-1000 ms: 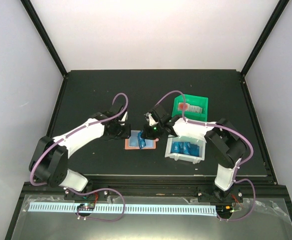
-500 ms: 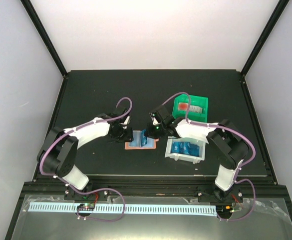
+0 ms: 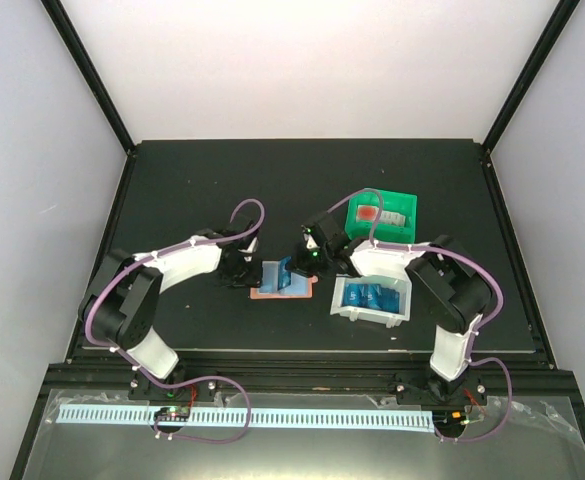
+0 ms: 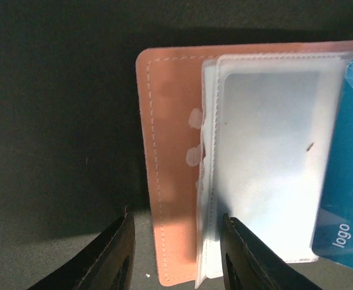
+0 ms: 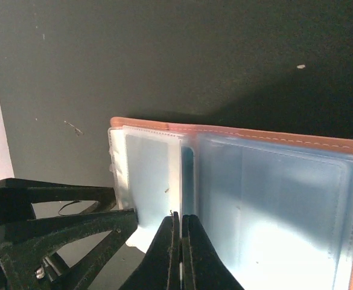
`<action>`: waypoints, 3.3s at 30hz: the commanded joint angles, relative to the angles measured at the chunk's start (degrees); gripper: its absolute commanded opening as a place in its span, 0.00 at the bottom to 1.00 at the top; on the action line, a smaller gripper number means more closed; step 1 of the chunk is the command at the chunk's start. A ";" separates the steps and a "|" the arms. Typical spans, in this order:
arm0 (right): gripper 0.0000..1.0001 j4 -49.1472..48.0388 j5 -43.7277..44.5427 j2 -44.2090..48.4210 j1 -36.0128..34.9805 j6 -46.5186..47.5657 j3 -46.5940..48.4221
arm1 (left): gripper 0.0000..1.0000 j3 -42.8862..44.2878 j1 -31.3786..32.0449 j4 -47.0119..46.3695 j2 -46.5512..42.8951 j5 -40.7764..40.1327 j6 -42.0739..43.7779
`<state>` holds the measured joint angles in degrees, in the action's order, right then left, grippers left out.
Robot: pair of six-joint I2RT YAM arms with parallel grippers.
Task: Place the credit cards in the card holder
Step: Insert the credit card into the card holder.
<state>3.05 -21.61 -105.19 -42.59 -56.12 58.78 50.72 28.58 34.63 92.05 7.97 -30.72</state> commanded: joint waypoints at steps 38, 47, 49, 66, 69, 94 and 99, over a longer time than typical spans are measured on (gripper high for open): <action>0.01 -8.89 -3.46 -4.08 0.22 -1.45 -2.02 | 0.21 -1.30 -0.24 -0.36 1.55 -0.40 -0.45; 0.01 -18.40 -5.23 -7.42 0.25 -2.71 -6.02 | 0.21 -0.89 -0.26 0.51 0.54 -0.23 -0.55; 0.01 -18.77 -5.40 -7.51 0.27 -2.82 -6.43 | 0.21 -1.02 -0.26 0.59 0.33 -0.48 -0.67; 0.01 -16.04 -4.50 -3.88 0.26 -1.21 -9.78 | 0.21 -1.13 -0.26 0.35 0.39 -1.74 -1.59; 0.01 -17.23 -7.02 -5.37 0.23 -0.70 -8.43 | 0.21 -1.12 -0.20 0.22 0.41 -1.39 -1.49; 0.01 -23.63 -13.09 -10.73 0.30 -3.15 -6.23 | 0.22 -1.63 -0.21 -0.65 0.23 -0.57 -1.80; 0.01 -20.37 -9.85 -7.99 0.23 -2.79 -7.70 | 0.21 -1.81 -0.24 -0.80 0.02 -1.52 -2.21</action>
<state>-23.20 -32.97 -114.41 -41.17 -59.31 52.36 49.60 28.18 35.79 92.36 6.85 -32.12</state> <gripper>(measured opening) 0.017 0.218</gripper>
